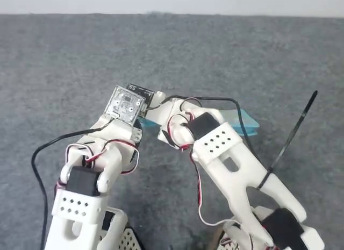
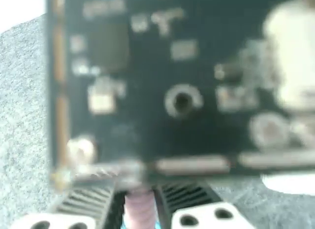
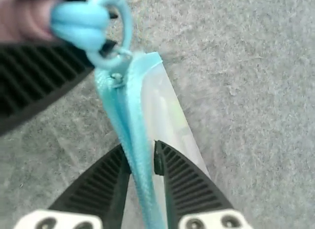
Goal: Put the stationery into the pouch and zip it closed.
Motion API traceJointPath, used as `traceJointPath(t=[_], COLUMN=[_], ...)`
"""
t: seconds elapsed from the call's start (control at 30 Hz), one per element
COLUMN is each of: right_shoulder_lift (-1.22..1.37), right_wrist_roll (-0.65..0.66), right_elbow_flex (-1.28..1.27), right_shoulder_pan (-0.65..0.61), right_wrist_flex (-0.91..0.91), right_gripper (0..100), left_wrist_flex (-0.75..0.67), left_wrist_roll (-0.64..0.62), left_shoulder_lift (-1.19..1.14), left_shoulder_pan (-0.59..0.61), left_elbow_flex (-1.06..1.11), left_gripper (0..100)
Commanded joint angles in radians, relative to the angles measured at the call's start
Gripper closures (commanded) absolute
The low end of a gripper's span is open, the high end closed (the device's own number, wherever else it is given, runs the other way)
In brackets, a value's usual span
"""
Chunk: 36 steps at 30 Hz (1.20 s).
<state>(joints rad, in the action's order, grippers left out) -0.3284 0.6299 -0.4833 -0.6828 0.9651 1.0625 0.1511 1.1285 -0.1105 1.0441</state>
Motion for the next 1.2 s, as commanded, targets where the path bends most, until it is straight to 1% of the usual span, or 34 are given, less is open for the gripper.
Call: traceJointPath(t=[0.0,0.13,0.27,0.4,0.6,0.73,0.97,1.17], right_shoulder_lift=[-0.165,-0.337,-0.481,-0.61,-0.751,-0.814,-0.802,-0.723], right_wrist_roll=[-0.015,-0.017,-0.023,-0.023,-0.023,-0.026,-0.078,-0.078], right_elbow_flex=[0.006,-0.114,-0.189,-0.187,-0.187,-0.181,0.051,0.23], right_shoulder_pan=[-0.012,-0.012,-0.013,-0.013,-0.018,-0.054,-0.061,-0.056], right_wrist_flex=[0.042,0.044,0.064,0.14,0.228,0.282,0.369,0.421], right_gripper=[99.2,99.2,99.2,99.2,99.2,99.3,99.3,99.3], left_wrist_flex=[-0.071,-0.104,-0.129,-0.175,-0.175,-0.183,-0.218,-0.213], left_wrist_roll=[-0.015,-0.015,-0.014,-0.011,-0.011,-0.011,-0.011,-0.011], left_shoulder_lift=[0.037,0.037,0.035,0.035,0.035,0.035,0.035,0.035], left_shoulder_pan=[0.029,0.101,0.109,0.115,0.11,0.112,0.107,0.109], left_elbow_flex=[0.002,0.007,0.031,0.073,0.082,0.102,0.159,0.165], left_gripper=[99,99,99,99,99,99,99,99])
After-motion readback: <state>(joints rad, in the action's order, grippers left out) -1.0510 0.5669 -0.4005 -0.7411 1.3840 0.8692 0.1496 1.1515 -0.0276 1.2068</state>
